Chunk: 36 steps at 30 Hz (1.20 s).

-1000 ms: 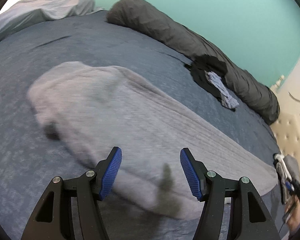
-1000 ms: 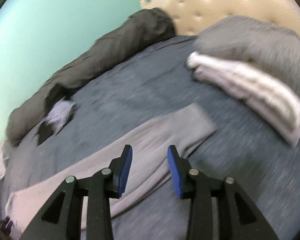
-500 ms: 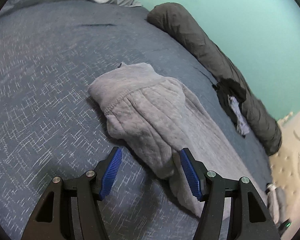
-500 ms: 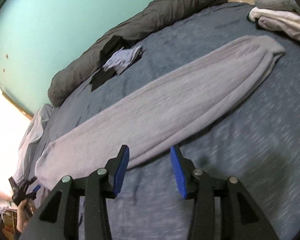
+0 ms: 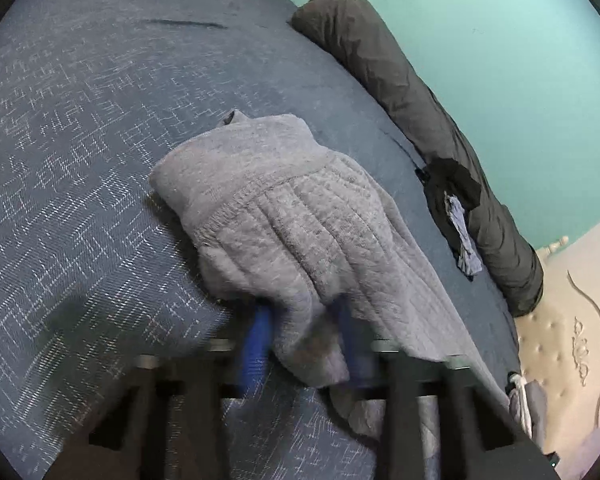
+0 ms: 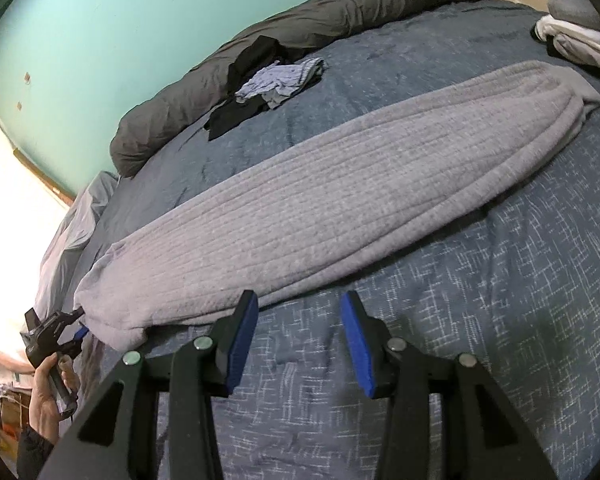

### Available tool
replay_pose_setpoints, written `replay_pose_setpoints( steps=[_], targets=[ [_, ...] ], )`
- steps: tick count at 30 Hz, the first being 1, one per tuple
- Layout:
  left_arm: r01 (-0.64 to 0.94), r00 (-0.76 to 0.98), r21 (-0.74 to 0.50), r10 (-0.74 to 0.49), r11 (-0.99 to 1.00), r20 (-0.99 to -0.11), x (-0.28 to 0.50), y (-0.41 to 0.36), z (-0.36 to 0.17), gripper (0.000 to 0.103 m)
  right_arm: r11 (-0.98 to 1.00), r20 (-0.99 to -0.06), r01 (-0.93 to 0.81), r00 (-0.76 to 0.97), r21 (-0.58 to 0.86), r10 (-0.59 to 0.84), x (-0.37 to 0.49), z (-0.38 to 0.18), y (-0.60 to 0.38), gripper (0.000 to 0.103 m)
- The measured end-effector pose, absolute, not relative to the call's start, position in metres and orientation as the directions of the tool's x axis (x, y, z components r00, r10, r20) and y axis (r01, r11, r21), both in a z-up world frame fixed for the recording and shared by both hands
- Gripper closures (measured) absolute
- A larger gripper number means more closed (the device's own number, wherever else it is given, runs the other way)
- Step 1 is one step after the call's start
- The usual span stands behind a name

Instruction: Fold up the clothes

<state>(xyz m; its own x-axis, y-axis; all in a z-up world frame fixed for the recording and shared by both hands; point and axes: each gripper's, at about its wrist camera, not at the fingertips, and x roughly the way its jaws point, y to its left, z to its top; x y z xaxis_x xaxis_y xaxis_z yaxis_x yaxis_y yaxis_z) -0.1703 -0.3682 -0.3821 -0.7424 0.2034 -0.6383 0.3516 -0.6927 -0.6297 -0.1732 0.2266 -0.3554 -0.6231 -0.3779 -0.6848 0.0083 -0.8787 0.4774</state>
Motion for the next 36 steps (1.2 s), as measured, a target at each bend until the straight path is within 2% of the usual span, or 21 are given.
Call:
replay_pose_setpoints(
  steps=[12,17,20,21,22,24,33,36],
  targets=[
    [0.346,-0.756,-0.69,0.246,-0.637,-0.606,-0.121,-0.383,-0.39,0.1,-0.868,-0.676,0.033,-0.614,0.495,-0.409,-0.162,-0.351,0.217,0.059],
    [0.363,-0.746,-0.667,0.226,-0.651,-0.626,-0.123,-0.383,-0.393,0.099,-0.869,-0.678,0.03,-0.612,0.494,-0.407,-0.16,-0.35,0.218,0.059],
    [0.364,-0.755,-0.656,0.202,-0.662,-0.623,-0.123,-0.378,-0.38,0.093,-0.872,-0.686,0.038,-0.602,0.487,-0.409,-0.158,-0.35,0.214,0.059],
    [0.368,-0.756,-0.645,0.189,-0.669,-0.627,-0.121,-0.377,-0.375,0.087,-0.874,-0.688,0.043,-0.598,0.485,-0.411,-0.158,-0.35,0.211,0.059],
    [0.372,-0.756,-0.635,0.176,-0.677,-0.63,-0.12,-0.376,-0.37,0.075,-0.874,-0.692,0.048,-0.591,0.484,-0.416,-0.158,-0.351,0.207,0.059],
    [0.375,-0.755,-0.605,0.147,-0.702,-0.638,-0.115,-0.374,-0.36,0.06,-0.873,-0.703,0.07,-0.563,0.483,-0.435,-0.159,-0.355,0.193,0.059],
    [0.362,-0.735,-0.53,0.115,-0.766,-0.668,-0.09,-0.351,-0.345,0.059,-0.841,-0.732,0.273,-0.413,0.467,-0.541,-0.169,-0.375,0.073,0.058],
    [0.348,-0.72,-0.517,0.131,-0.782,-0.682,-0.081,-0.337,-0.348,0.059,-0.821,-0.74,0.376,-0.373,0.43,-0.559,-0.173,-0.375,0.026,0.053]
  ],
)
